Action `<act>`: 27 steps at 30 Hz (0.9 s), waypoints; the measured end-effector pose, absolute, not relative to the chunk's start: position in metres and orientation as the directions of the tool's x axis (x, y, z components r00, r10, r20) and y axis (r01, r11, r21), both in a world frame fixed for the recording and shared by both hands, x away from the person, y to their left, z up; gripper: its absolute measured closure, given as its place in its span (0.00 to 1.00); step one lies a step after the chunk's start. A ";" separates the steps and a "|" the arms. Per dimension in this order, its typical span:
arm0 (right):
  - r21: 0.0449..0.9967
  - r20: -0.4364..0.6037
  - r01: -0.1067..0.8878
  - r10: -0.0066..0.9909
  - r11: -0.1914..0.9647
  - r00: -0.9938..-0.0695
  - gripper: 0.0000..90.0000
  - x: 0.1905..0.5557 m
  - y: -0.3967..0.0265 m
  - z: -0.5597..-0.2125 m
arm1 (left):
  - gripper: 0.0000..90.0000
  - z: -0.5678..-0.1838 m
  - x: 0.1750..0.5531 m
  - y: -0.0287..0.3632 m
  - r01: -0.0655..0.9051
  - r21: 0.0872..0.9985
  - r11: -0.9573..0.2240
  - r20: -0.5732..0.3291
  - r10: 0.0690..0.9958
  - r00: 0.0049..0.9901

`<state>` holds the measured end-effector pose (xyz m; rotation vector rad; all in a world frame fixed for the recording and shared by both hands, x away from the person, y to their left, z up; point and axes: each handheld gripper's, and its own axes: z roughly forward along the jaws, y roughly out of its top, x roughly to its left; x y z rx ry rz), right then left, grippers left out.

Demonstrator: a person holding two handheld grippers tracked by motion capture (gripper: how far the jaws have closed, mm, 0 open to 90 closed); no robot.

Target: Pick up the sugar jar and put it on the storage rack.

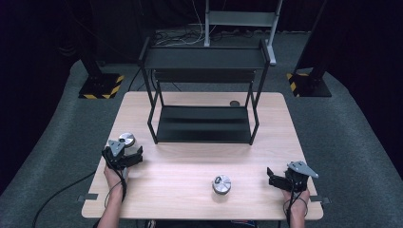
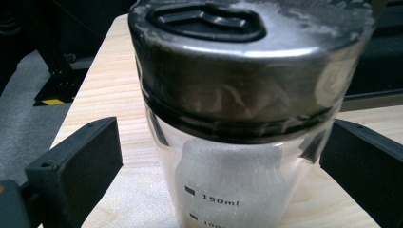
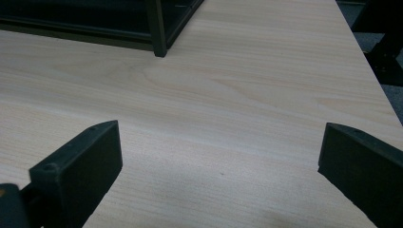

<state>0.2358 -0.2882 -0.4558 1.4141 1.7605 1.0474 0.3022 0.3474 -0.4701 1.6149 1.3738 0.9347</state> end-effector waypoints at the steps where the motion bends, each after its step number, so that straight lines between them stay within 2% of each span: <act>1: 0.880 0.001 0.464 0.976 0.103 -0.218 0.00 0.236 -0.289 -0.456 | 0.00 -0.470 0.303 0.347 0.398 0.913 -0.090 0.039 0.990 0.136; 21: 0.878 -0.014 0.464 0.975 0.118 -0.222 0.00 0.236 -0.287 -0.456 | 0.00 -0.468 0.312 0.343 0.410 0.907 -0.095 0.039 0.989 0.142; 27: 0.877 -0.014 0.465 0.975 0.118 -0.221 0.00 0.236 -0.287 -0.455 | 0.19 -0.467 0.314 0.344 0.423 0.903 -0.076 0.022 0.991 0.130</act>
